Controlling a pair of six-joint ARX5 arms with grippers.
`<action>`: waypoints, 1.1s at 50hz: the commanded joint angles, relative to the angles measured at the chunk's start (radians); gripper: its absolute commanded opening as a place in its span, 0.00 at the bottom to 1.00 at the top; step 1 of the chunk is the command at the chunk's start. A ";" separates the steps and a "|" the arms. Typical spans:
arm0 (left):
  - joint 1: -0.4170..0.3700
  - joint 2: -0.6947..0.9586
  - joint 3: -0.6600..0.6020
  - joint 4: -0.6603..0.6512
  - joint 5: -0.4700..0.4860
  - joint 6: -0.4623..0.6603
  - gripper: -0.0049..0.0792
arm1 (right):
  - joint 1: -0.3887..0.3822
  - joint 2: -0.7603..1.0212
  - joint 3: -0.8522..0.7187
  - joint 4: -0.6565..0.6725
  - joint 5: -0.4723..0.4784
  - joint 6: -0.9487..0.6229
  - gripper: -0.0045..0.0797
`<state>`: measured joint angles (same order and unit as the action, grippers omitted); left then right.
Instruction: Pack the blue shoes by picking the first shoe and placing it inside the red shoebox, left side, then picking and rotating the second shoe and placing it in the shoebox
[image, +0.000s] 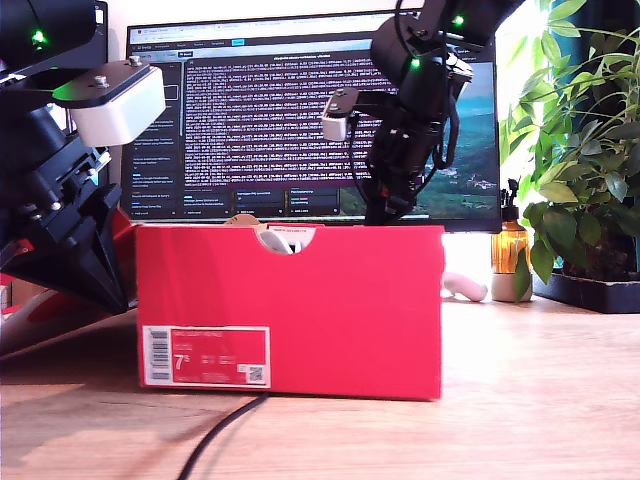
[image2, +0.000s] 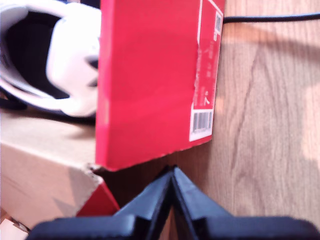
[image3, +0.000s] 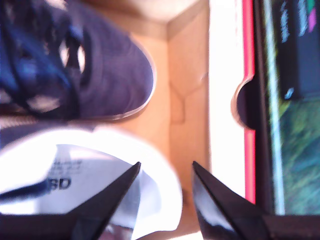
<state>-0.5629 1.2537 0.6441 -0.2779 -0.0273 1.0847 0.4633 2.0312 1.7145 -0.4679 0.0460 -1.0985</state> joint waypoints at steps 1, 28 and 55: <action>0.000 0.016 0.003 0.014 0.002 0.004 0.04 | 0.018 0.032 -0.005 0.015 0.031 0.001 0.39; 0.000 0.016 0.003 0.014 0.005 0.004 0.04 | 0.039 0.025 0.050 -0.060 0.174 0.571 0.04; 0.000 0.016 0.003 0.016 0.005 0.004 0.04 | -0.002 -0.071 0.053 -0.207 0.118 0.973 0.04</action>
<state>-0.5629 1.2537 0.6441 -0.2760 -0.0254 1.0847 0.4721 2.0274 1.7611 -0.6750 0.1661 -0.1509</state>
